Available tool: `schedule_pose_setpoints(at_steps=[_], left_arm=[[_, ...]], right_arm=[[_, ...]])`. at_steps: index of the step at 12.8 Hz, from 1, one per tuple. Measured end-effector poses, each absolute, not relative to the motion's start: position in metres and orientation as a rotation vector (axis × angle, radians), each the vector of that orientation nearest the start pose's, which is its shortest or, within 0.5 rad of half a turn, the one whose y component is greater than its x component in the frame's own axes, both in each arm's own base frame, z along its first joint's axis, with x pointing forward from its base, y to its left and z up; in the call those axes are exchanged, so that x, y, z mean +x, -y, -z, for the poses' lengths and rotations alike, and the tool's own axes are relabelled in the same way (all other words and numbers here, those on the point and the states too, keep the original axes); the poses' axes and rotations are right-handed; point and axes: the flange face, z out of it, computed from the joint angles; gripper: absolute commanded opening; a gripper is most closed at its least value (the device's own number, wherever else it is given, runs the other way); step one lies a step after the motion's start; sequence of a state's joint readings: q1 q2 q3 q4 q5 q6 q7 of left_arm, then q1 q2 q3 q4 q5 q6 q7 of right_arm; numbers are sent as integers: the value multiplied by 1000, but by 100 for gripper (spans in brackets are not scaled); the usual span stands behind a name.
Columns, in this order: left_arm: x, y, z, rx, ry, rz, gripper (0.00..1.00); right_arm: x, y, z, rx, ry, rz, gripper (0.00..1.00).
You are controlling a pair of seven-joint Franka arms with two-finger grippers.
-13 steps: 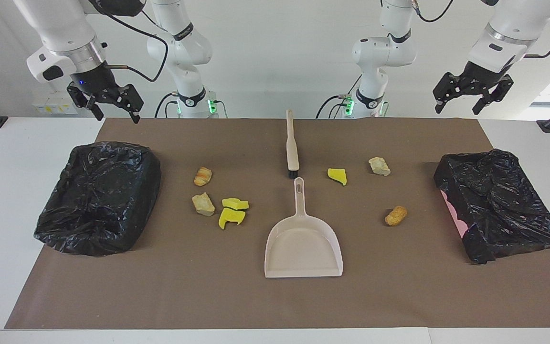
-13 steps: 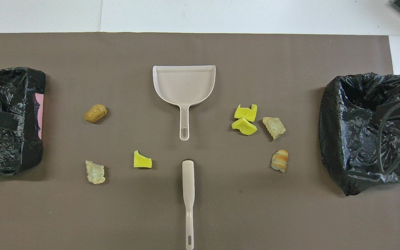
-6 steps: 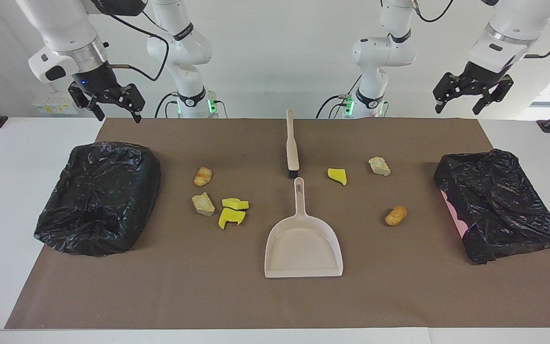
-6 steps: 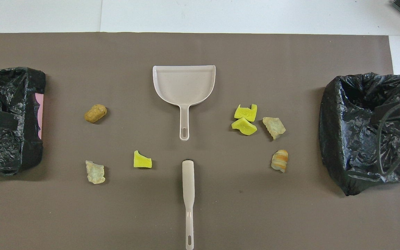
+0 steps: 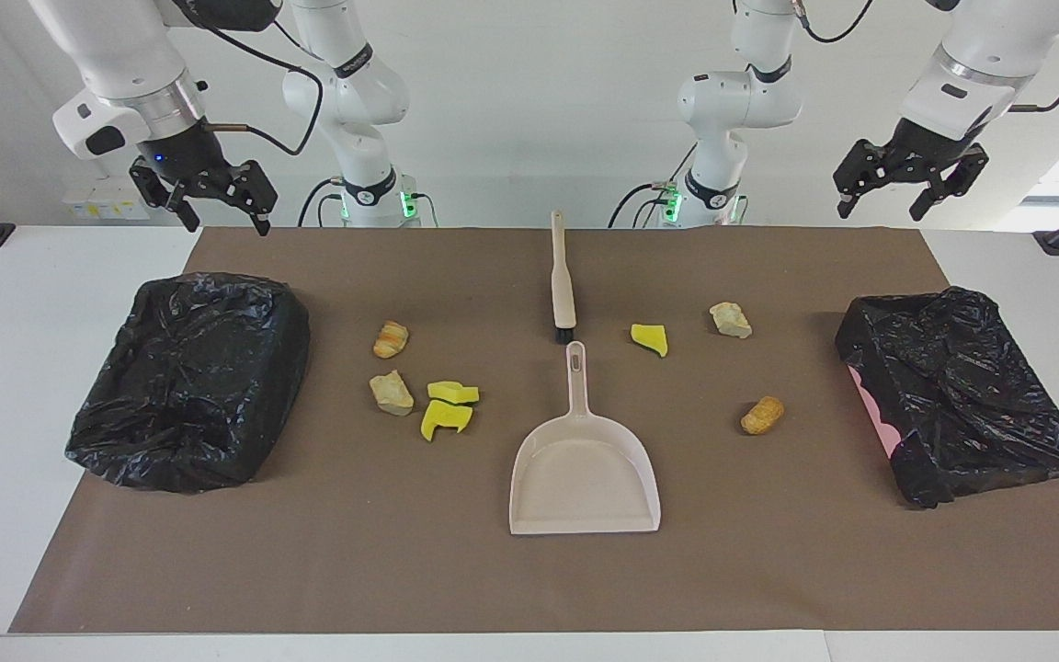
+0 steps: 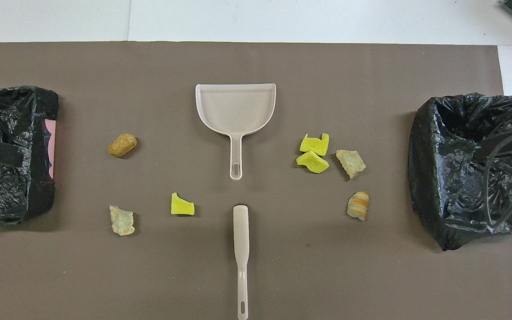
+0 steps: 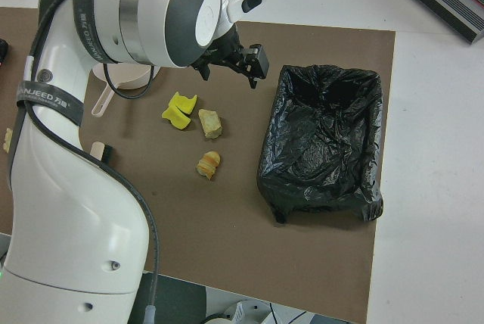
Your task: Sweep and dump trash in bin
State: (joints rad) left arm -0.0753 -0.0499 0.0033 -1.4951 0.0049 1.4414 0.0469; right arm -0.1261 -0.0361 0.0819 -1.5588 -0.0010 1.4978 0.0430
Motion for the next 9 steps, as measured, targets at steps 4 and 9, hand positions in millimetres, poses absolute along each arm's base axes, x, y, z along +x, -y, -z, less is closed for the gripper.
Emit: schedule_pose_setpoints(at_steps=[4, 9], left_arm=[[524, 36, -675, -3132, -181, -6, 100], [524, 36, -675, -3132, -180, -6, 100]], right_arm=[[530, 26, -643, -3144, -148, -46, 100], [529, 31, -640, -3144, -128, -51, 100]])
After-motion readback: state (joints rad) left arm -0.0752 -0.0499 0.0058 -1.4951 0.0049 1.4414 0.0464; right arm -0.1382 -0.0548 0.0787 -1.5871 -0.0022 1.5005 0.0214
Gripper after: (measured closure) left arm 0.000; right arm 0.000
